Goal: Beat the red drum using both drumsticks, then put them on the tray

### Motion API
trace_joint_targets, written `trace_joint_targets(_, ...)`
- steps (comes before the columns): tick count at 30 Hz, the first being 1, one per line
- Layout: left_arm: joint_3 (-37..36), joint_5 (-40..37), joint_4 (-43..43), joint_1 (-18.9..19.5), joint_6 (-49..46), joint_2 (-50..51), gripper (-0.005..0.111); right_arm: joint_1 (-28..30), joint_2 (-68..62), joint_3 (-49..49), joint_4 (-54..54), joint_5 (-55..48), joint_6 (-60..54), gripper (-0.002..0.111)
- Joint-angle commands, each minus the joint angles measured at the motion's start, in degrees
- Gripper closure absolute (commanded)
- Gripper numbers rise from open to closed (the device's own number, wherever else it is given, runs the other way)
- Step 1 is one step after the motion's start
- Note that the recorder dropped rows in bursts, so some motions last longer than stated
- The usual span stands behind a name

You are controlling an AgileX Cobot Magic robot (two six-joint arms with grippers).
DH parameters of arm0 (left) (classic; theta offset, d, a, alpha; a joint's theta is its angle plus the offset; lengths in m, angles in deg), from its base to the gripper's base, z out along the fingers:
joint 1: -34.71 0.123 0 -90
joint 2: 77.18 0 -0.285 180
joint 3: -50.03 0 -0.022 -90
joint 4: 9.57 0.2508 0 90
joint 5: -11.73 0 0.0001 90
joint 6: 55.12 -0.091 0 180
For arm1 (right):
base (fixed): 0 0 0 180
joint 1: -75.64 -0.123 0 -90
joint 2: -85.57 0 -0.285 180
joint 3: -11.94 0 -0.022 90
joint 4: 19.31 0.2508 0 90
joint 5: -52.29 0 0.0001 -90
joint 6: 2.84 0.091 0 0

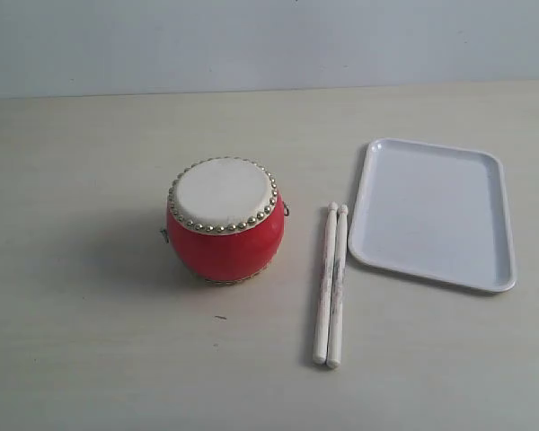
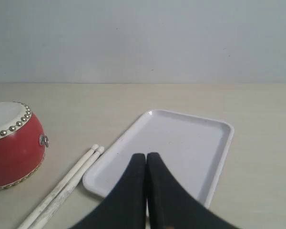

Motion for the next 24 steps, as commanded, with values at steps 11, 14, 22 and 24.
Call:
trace_joint_targets(11, 0.02, 0.53, 0.24, 0.06, -0.22, -0.37, 0.107, 0.49, 0.30, 0.27, 0.10, 0.20, 0.01, 0.108)
trace_joint_targets(14, 0.02, 0.53, 0.24, 0.06, -0.22, -0.37, 0.107, 0.49, 0.30, 0.27, 0.10, 0.20, 0.01, 0.108)
trace_joint_targets(22, 0.02, 0.84, 1.91, 0.06, -1.14, -0.37, 0.107, 0.49, 0.30, 0.27, 0.10, 0.20, 0.01, 0.108)
trace_joint_targets(24, 0.02, 1.13, 1.91, 0.06, -2.22, -0.37, 0.107, 0.49, 0.30, 0.27, 0.10, 0.20, 0.01, 0.108)
